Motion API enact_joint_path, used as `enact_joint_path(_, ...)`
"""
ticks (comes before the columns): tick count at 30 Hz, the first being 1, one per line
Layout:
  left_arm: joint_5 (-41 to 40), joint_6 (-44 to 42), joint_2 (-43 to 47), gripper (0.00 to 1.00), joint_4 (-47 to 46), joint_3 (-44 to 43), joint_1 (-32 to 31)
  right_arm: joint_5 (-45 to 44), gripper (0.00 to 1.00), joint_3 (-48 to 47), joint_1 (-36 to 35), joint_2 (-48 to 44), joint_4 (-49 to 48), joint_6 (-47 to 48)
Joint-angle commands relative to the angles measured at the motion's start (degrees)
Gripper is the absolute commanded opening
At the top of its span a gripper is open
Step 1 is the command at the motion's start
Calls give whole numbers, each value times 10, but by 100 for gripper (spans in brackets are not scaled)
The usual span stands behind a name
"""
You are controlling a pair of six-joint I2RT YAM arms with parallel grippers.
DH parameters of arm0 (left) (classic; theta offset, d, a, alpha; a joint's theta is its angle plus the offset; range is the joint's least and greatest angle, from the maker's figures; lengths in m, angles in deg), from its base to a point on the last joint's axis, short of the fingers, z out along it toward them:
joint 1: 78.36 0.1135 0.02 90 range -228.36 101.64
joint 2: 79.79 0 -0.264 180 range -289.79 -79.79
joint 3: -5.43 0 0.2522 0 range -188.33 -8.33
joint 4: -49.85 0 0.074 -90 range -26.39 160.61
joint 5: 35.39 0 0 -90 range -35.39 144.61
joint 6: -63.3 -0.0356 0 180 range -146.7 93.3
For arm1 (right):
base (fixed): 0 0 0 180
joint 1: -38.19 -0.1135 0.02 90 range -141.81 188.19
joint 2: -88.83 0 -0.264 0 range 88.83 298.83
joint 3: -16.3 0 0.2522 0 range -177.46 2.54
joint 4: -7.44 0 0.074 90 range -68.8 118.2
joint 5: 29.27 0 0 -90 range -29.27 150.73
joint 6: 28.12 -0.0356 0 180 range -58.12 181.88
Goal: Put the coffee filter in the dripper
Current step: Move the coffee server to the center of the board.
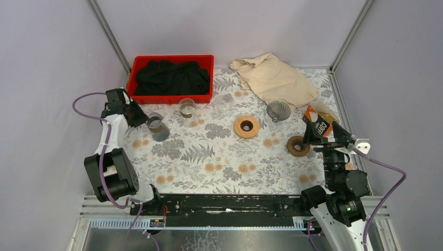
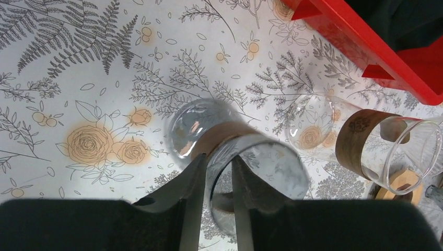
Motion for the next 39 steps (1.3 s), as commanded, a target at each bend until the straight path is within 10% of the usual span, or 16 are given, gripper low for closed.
enact_joint_path(1,-8,-23,-9,26,17,-20,-11,-14,99,0,-4,-7,-21,9)
enact_joint_path(10,-9,-27,11,3,36,-9,-41,-13,99,-1,-5,-10,-21,9)
enact_joint_path(23,-12,-14,81,0,96,7,-106,-9,99,-4,-5,-3,-18,7)
enact_joint_path(39,-91,95,103,0,102,14,-375,-16,99,-11,-5,4,-10,3)
